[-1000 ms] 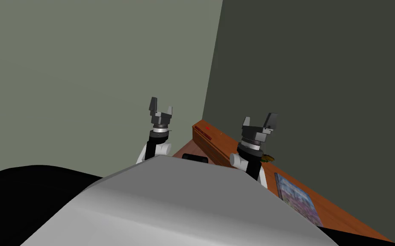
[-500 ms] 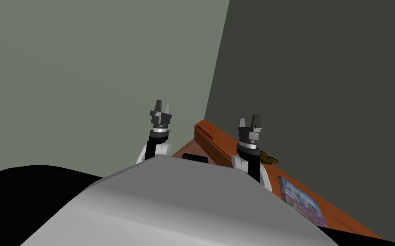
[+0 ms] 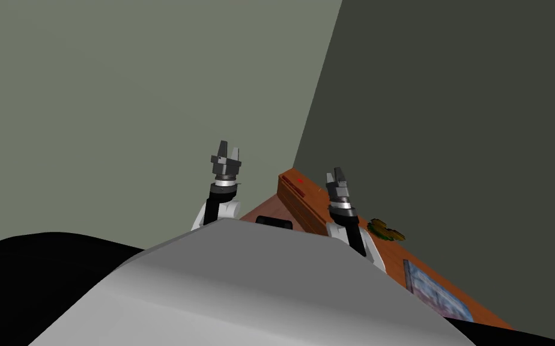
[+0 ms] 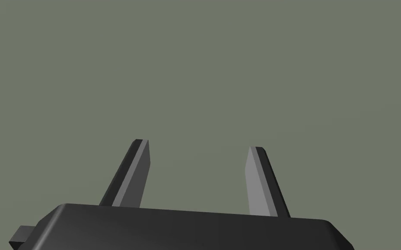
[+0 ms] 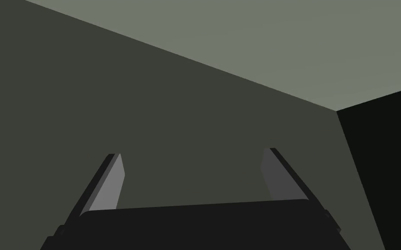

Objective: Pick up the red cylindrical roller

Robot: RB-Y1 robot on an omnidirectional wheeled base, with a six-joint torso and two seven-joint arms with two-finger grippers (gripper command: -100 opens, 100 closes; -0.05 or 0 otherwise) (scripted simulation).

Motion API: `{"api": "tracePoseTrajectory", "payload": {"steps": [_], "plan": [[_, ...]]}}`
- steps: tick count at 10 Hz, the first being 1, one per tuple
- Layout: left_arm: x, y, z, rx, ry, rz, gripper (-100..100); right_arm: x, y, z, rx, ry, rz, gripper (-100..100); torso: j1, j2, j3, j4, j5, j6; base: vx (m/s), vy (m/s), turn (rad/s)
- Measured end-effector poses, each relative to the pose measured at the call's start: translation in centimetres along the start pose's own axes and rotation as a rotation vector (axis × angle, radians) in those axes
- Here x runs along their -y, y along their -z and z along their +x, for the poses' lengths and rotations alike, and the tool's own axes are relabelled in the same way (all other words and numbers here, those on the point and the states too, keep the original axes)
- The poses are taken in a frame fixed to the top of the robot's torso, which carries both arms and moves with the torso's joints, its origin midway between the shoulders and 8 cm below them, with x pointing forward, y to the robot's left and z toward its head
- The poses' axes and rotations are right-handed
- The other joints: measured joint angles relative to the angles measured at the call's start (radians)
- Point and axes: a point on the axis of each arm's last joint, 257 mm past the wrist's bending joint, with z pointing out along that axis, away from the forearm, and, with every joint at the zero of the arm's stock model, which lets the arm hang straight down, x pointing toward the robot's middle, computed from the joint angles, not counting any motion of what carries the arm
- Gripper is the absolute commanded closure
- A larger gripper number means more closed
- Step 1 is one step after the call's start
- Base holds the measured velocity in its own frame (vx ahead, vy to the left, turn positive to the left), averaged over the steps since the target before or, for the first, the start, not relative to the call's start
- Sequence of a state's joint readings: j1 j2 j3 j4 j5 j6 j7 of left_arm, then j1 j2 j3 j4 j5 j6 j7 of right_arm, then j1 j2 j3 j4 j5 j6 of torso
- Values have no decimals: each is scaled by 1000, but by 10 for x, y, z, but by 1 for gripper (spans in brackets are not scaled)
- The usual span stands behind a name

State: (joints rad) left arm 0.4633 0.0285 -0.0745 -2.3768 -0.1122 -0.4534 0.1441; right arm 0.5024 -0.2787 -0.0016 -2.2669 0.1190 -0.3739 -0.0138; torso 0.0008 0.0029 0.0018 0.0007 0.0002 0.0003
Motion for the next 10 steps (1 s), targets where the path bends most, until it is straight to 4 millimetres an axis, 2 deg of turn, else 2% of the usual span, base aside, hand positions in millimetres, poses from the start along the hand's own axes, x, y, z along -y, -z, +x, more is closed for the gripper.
{"api": "tracePoseTrajectory", "payload": {"steps": [2, 4, 7, 8, 10], "plan": [[0, 0, 0, 0, 0, 0, 0, 25, 4, 18, -68, 23, 71, -100, 1, -1, -1, 0, 0, -1, -28, 46, 297], [0, 0, 0, 0, 0, 0, 0, 54, 18, 31, -128, 49, 154, -100, 0, -1, -1, 0, 0, 0, -13, 30, 106], [0, 0, 0, 0, 0, 0, 0, 92, 38, 56, -223, 90, 269, -100, 0, -3, -2, -1, 0, 0, 1, 32, 237], [0, 0, 0, 0, 0, 0, 0, 113, 51, 58, -254, 106, 315, -100, 0, -3, -2, -1, 0, 0, 9, 20, 116], [0, 0, 0, 0, 0, 0, 0, 128, 67, 66, -303, 129, 377, -100, 0, -3, -2, -1, 0, 0, 20, 31, 326]]}}
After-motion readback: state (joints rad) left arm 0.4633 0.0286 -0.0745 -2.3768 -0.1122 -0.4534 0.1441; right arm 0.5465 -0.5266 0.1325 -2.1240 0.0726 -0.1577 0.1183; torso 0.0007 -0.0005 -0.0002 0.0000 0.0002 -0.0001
